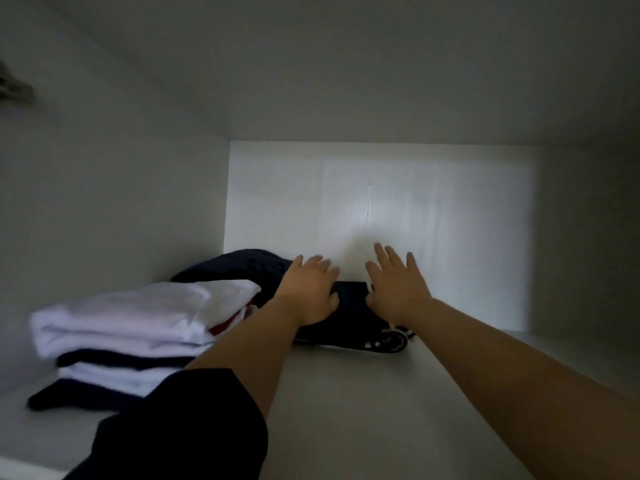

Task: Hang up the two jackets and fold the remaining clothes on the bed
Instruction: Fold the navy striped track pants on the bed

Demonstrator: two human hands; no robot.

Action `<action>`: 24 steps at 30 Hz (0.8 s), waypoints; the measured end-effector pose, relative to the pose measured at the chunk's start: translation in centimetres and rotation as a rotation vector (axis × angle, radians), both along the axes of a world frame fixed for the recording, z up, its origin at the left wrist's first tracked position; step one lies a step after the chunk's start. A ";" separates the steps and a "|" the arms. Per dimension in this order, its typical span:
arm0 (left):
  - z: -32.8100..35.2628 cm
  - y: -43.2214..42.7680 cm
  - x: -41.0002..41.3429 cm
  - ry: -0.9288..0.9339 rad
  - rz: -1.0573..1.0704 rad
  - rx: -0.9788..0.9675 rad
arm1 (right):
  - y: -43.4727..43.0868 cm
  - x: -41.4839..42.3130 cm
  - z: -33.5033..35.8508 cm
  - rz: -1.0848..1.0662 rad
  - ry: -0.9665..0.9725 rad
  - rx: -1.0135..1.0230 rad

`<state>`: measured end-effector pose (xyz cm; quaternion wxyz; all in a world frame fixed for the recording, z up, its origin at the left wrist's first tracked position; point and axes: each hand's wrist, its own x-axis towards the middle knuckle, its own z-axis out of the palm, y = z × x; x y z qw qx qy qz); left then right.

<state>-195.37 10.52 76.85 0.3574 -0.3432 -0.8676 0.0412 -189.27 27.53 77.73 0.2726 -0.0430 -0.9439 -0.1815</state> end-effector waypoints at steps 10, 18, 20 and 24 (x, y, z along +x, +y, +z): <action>-1.7 -8.4 19.9 0.182 -0.120 0.128 | -10.2 21.9 -2.0 -0.166 0.269 0.097; -5.2 -12.7 34.4 0.168 -0.274 0.062 | -16.2 39.3 -6.0 -0.302 0.280 -0.064; -5.2 -12.7 38.5 0.151 -0.346 0.075 | -16.5 44.5 -6.2 -0.349 0.298 -0.091; -5.2 -11.1 47.0 0.153 -0.470 0.087 | -16.7 55.0 -6.2 -0.433 0.347 -0.119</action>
